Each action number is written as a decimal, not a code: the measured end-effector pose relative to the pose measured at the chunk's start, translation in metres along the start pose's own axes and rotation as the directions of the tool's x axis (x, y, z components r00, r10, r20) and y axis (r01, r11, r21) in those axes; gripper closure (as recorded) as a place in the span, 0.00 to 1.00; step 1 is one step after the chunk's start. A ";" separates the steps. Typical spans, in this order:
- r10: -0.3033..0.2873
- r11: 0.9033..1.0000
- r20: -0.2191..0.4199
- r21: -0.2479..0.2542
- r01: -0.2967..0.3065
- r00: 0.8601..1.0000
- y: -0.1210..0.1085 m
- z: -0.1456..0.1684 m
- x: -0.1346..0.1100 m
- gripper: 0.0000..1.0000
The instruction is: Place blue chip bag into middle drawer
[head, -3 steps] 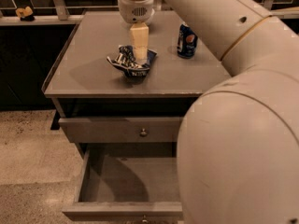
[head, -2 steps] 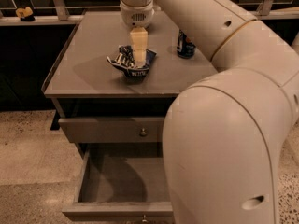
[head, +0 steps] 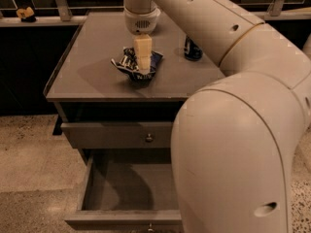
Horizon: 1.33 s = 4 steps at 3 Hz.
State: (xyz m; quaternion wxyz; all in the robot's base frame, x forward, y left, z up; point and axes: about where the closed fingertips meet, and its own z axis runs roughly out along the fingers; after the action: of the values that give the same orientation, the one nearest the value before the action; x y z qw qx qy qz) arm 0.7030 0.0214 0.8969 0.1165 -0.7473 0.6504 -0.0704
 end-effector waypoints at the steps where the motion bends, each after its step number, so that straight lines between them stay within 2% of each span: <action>1: -0.015 0.999 0.013 -0.039 0.015 1.000 0.012 0.022 -0.003 0.00; 2: -0.026 0.994 0.030 -0.109 0.029 0.999 0.035 0.054 -0.005 0.00; 3: -0.026 0.994 0.030 -0.109 0.029 0.999 0.035 0.054 -0.005 0.00; 4: -0.026 0.994 0.030 -0.109 0.029 0.999 0.035 0.054 -0.005 0.18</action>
Offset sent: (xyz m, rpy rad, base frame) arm -0.0318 -0.0002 -0.0660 0.0009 0.1387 0.0354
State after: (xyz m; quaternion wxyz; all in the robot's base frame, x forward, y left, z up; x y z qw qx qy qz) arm 0.6822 0.0266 0.8361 0.0835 -0.7623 0.6413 -0.0256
